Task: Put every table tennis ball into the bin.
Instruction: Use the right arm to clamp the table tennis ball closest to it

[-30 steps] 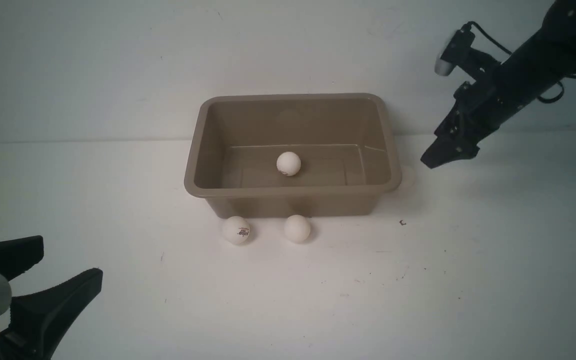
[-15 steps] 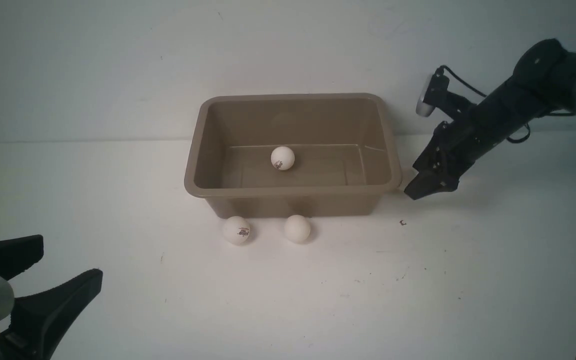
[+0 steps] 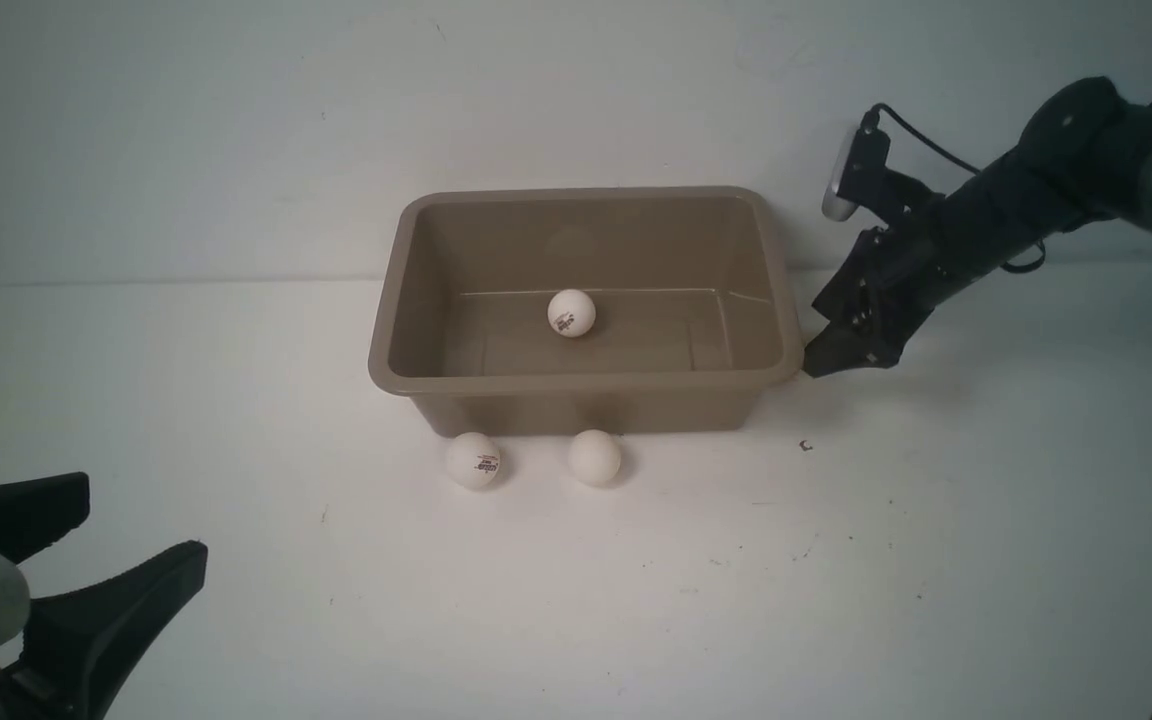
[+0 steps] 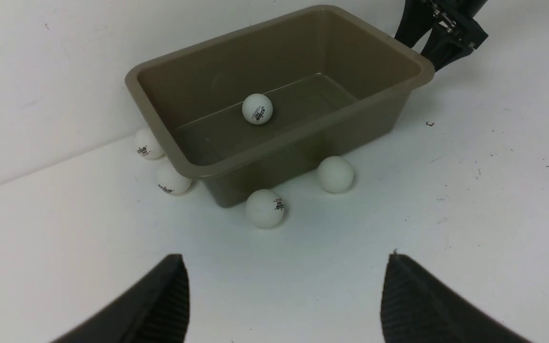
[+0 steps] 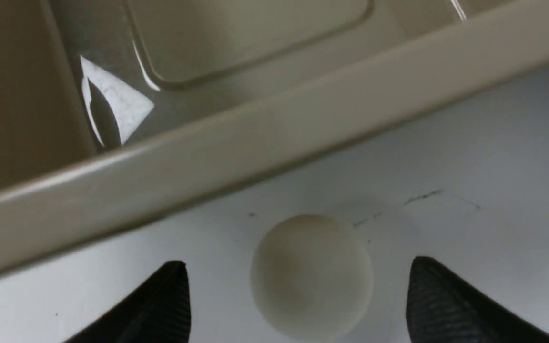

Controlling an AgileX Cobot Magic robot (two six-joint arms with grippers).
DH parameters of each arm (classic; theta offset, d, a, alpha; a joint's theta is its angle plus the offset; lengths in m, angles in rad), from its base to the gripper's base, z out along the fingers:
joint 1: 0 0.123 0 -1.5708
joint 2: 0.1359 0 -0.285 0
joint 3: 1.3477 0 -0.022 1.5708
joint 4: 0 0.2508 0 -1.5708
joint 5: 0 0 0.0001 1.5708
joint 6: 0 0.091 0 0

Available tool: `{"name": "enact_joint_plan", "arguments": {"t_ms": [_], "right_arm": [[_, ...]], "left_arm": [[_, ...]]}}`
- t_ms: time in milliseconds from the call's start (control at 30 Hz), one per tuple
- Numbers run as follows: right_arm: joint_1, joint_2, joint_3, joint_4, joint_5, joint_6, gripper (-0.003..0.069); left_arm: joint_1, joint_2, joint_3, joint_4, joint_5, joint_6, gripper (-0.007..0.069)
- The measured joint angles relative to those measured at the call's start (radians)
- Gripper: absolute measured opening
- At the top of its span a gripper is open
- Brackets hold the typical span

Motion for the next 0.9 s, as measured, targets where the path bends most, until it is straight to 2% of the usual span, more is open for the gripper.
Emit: {"name": "enact_joint_plan", "arguments": {"t_ms": [200, 300, 400, 467, 500, 667, 900], "right_arm": [[0.031, 0.016, 0.000, -0.008, -0.044, 0.005, 0.0545], [0.040, 0.036, 0.000, -0.052, -0.069, 0.056, 0.0519], [0.040, 0.050, 0.000, -0.100, -0.092, 0.107, 0.0456], [0.040, 0.053, 0.000, -0.118, -0.111, 0.126, 0.0367], [0.040, 0.053, 0.000, -0.118, -0.115, 0.127, 0.0353], [0.039, 0.027, 0.000, -0.131, -0.141, 0.127, 0.0360], [0.000, -0.160, 0.002, -0.166, -0.171, 0.192, 0.0360]], "left_arm": [[0.000, 0.000, 0.000, 0.000, 0.006, 0.000, 0.0489], [0.000, 0.000, 0.000, 0.000, 0.012, 0.000, 0.0489], [0.000, 0.000, 0.000, 0.000, 0.015, 0.000, 0.0489], [0.000, 0.000, 0.000, 0.000, 0.015, 0.000, 0.0489], [0.000, 0.000, 0.000, 0.000, 0.015, 0.000, 0.0489], [0.000, 0.000, 0.000, 0.000, 0.016, 0.000, 0.0489], [0.000, 0.000, 0.000, 0.000, 0.027, 0.000, 0.0489]]}}
